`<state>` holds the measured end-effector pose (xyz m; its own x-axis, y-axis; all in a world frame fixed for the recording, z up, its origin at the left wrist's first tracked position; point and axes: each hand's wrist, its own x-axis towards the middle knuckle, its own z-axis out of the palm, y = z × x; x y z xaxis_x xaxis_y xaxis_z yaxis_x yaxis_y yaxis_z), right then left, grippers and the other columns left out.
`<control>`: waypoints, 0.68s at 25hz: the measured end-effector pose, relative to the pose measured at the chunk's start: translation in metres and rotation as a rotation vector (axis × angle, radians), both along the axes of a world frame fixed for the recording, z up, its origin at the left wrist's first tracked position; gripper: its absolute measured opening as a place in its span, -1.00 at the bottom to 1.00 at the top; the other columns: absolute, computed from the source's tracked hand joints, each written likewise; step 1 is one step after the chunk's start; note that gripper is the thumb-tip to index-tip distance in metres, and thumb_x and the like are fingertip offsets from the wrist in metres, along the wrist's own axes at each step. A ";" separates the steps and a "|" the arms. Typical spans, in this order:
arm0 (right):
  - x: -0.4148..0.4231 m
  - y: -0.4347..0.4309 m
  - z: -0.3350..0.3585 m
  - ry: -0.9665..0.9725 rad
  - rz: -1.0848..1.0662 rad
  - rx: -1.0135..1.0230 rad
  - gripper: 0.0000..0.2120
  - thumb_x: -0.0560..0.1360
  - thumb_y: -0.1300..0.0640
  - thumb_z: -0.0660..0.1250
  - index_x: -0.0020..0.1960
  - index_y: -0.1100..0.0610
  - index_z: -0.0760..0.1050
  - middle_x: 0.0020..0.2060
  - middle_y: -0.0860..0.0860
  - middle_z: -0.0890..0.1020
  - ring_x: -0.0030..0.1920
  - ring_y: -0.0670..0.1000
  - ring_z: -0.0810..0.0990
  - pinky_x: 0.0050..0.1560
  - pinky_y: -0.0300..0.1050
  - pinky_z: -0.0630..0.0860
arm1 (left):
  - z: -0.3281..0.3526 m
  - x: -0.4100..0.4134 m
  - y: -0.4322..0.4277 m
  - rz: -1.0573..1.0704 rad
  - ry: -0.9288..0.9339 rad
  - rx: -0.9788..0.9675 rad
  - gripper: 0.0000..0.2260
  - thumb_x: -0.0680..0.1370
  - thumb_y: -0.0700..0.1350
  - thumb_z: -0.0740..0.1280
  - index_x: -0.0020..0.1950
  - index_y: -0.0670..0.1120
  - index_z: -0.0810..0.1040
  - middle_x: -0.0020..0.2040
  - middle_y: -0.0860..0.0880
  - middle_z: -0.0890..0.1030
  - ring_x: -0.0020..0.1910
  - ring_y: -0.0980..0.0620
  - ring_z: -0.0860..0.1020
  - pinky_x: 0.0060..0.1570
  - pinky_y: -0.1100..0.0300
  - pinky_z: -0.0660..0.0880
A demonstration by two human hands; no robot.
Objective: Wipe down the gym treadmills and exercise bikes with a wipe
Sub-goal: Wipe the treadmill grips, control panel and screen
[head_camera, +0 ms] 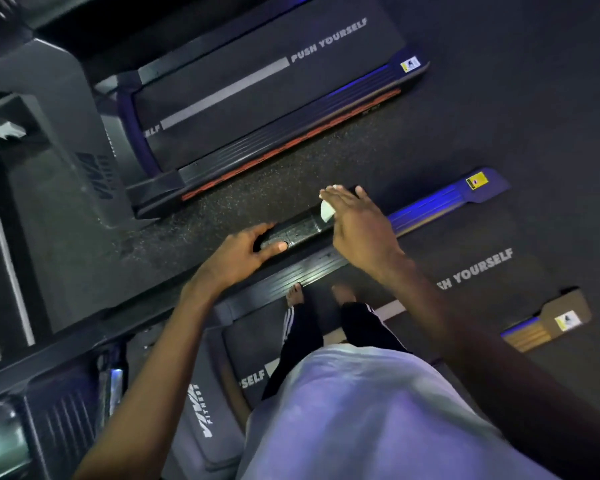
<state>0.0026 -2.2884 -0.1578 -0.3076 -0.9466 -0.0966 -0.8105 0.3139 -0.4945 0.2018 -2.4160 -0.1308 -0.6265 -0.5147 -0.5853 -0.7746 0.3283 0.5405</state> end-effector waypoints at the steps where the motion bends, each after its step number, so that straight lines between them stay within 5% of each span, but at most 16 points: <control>1: 0.002 -0.003 0.001 0.036 -0.031 0.035 -0.43 0.45 0.33 0.14 0.47 0.20 0.35 0.46 0.08 0.39 0.51 0.01 0.26 0.56 -0.03 0.05 | -0.001 0.002 -0.005 -0.024 0.003 0.021 -0.42 0.54 0.24 0.28 0.51 0.06 0.34 0.39 0.05 0.49 0.30 0.11 0.48 0.24 0.32 0.29; 4: 0.018 -0.013 0.006 0.125 -0.055 0.106 -0.45 0.42 0.26 0.05 0.40 0.26 0.42 0.39 0.17 0.46 0.46 0.11 0.35 0.53 0.01 0.12 | -0.004 0.003 -0.018 -0.119 0.013 0.041 -0.48 0.57 0.21 0.27 0.51 0.13 0.33 0.22 0.12 0.55 0.14 0.19 0.49 0.14 0.33 0.31; 9: 0.039 -0.035 0.012 0.190 0.100 0.150 -0.46 0.36 0.17 -0.04 0.19 0.17 0.56 0.09 0.12 0.65 0.19 0.13 0.58 0.45 -0.01 0.25 | -0.020 0.016 -0.034 -0.158 0.040 0.111 -0.49 0.58 0.24 0.24 0.52 0.23 0.25 0.34 0.00 0.55 0.24 0.01 0.54 0.19 0.23 0.38; 15: 0.013 -0.066 0.046 0.290 0.044 0.524 -0.62 0.55 0.18 0.11 0.30 0.13 0.52 0.24 0.14 0.59 0.32 0.09 0.49 0.52 -0.05 0.06 | -0.019 0.019 -0.034 -0.150 0.156 0.128 -0.45 0.60 0.18 0.24 0.55 0.02 0.28 0.45 -0.02 0.43 0.39 0.01 0.43 0.34 0.23 0.29; 17: 0.007 -0.080 0.056 0.253 -0.033 0.676 -0.64 0.57 0.18 0.11 0.27 0.23 0.52 0.26 0.24 0.56 0.36 0.18 0.44 0.47 -0.05 0.15 | -0.024 0.021 -0.034 -0.139 0.175 0.134 -0.40 0.55 0.27 0.21 0.52 0.00 0.33 0.45 0.00 0.44 0.39 0.02 0.43 0.39 0.18 0.33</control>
<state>0.0097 -2.3687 -0.1022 -0.4255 -0.6947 -0.5799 -0.8594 0.5110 0.0184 0.2226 -2.4504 -0.1551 -0.7838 -0.3416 -0.5186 -0.6176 0.3420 0.7082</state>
